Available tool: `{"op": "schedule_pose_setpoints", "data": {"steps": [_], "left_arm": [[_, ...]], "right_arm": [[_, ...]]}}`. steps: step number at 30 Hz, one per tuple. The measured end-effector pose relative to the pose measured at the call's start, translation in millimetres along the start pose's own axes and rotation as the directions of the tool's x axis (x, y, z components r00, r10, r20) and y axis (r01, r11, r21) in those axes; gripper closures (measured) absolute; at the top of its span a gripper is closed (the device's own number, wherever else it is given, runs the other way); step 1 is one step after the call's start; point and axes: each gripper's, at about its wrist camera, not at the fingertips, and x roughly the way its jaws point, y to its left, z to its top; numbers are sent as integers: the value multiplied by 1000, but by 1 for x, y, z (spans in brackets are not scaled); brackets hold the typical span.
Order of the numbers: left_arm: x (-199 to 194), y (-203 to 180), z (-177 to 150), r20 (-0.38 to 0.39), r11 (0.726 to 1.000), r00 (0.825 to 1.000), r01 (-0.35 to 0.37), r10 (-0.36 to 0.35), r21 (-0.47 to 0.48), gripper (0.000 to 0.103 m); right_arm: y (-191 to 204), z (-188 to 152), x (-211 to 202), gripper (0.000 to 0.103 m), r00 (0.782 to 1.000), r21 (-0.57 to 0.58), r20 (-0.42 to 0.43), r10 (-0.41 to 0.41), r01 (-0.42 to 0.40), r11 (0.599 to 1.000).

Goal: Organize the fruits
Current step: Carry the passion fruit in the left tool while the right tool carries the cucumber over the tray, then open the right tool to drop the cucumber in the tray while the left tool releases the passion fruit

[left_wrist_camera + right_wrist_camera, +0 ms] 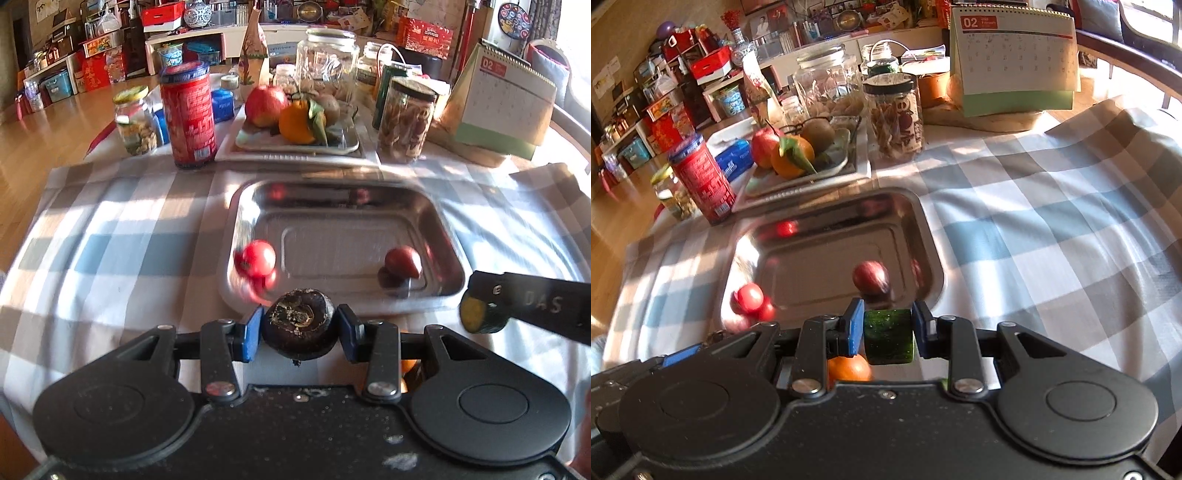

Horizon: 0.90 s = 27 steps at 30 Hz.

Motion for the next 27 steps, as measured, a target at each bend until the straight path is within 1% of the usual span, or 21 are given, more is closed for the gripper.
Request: {"op": "schedule_pose_setpoints", "data": {"steps": [4, 7, 13, 16, 18, 20, 23, 27], "left_arm": [[-5, -8, 27, 38, 999, 999, -6, 4, 39, 59], [-5, -10, 51, 57, 999, 998, -7, 4, 42, 59], [15, -9, 88, 68, 999, 997, -29, 27, 41, 59], [33, -6, 94, 47, 1000, 999, -28, 28, 14, 59], [51, -4, 95, 5, 1000, 1000, -30, 30, -1, 59], [65, -1, 93, -30, 999, 999, -36, 36, 4, 59], [84, 2, 90, -65, 997, 995, -72, 73, 15, 59], [96, 9, 91, -88, 996, 992, -87, 87, 2, 59]], "right_arm": [[11, 20, 0, 65, 1000, -17, 15, 4, -3, 1000], [19, 40, 4, 65, 999, -44, 32, 2, 0, 999], [27, 69, 24, 65, 999, -42, 50, -3, 6, 999], [26, 73, 38, 65, 999, -21, 47, 2, -1, 1000], [25, 74, 51, 65, 1000, 1, 18, 6, -6, 1000], [25, 75, 60, 65, 1000, 3, -12, 10, -10, 1000], [24, 74, 74, 65, 999, 3, -49, 3, -2, 1000], [23, 73, 84, 65, 998, 2, -66, -12, 12, 1000]]}}
